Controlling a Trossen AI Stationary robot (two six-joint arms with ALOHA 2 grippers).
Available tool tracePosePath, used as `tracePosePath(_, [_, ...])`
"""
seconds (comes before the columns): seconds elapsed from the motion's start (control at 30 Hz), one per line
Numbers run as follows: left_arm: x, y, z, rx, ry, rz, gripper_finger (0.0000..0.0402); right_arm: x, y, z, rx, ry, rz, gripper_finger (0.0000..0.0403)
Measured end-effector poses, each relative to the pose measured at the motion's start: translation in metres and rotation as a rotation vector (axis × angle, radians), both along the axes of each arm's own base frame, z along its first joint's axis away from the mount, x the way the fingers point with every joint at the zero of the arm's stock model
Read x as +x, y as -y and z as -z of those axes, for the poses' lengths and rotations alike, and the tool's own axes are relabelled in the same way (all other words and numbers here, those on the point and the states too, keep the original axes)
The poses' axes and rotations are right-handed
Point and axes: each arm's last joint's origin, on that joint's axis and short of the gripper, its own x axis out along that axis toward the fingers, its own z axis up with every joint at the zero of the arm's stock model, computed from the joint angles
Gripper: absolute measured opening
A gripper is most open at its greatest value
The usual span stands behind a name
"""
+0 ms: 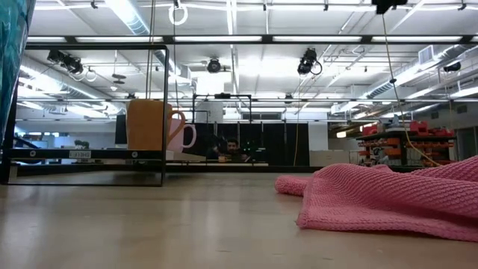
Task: Stack small to large cups/mugs on shelf
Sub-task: Put the blue cup on the shelf
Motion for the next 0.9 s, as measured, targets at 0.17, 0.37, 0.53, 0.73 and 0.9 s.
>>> tracePosePath(0.17, [0.007,0.032,0.015,-0.116,-0.131,-0.055,0.0007,-0.011,-0.022,-0.003,-0.004,0.013,-0.067,0.0018])
tracePosePath(0.37, [0.017,0.077,0.035,-0.163,-0.230,-0.046,0.0024,-0.027,-0.048,-0.004,-0.040,0.046,-0.052,0.0018])
tracePosePath(0.53, [0.021,0.108,0.054,-0.148,-0.304,-0.053,0.0029,-0.037,-0.064,-0.004,-0.039,0.082,-0.017,0.0018])
tracePosePath(0.73, [0.032,0.132,0.077,-0.107,-0.390,-0.056,0.0017,-0.042,-0.071,-0.005,-0.053,0.123,0.027,0.0018])
tracePosePath(0.9, [0.039,0.140,0.089,-0.080,-0.437,-0.061,0.0024,-0.042,-0.071,-0.005,-0.048,0.126,0.046,0.0022])
